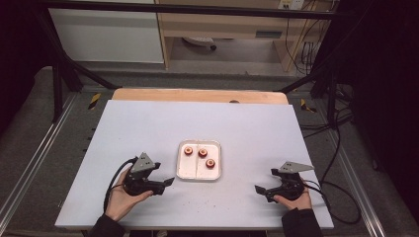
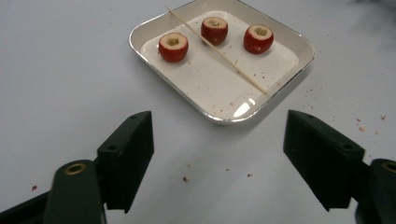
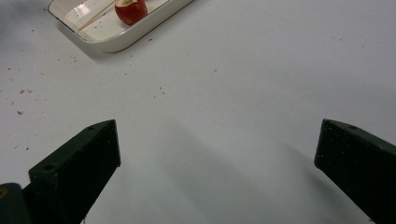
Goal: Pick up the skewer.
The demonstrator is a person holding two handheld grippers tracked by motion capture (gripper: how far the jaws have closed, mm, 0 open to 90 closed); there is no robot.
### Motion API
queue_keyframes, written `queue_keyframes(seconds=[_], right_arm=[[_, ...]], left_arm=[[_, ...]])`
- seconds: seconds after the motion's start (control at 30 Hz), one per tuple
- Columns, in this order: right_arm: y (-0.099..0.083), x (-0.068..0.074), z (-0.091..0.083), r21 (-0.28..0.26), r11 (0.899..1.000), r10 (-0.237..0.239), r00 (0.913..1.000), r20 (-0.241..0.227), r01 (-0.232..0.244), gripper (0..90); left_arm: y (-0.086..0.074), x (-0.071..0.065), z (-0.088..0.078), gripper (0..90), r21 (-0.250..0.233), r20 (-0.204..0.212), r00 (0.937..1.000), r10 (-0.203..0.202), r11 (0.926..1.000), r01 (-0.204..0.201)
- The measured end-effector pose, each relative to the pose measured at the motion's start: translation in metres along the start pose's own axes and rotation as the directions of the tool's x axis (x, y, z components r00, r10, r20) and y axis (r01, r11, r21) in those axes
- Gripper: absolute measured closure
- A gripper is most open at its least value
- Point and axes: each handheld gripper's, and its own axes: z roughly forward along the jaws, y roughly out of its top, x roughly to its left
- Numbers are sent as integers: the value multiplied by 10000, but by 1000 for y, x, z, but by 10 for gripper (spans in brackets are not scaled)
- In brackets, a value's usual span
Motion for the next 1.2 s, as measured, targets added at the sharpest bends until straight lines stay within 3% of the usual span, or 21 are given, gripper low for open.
queue_keyframes(seconds=[0.3,0.73,1.2], right_arm=[[0,0,1,33,10000,-20,10000,-21,20,10],[0,0,0,30,10000,-24,10000,-28,24,10],[0,0,0,26,10000,-26,10000,-39,26,11]], left_arm=[[16,-9,16,449,75,-75,9999,-77,9999,78],[36,-26,46,700,349,223,9997,19,9994,-27],[41,-35,82,899,1025,286,9992,278,9943,-306]])
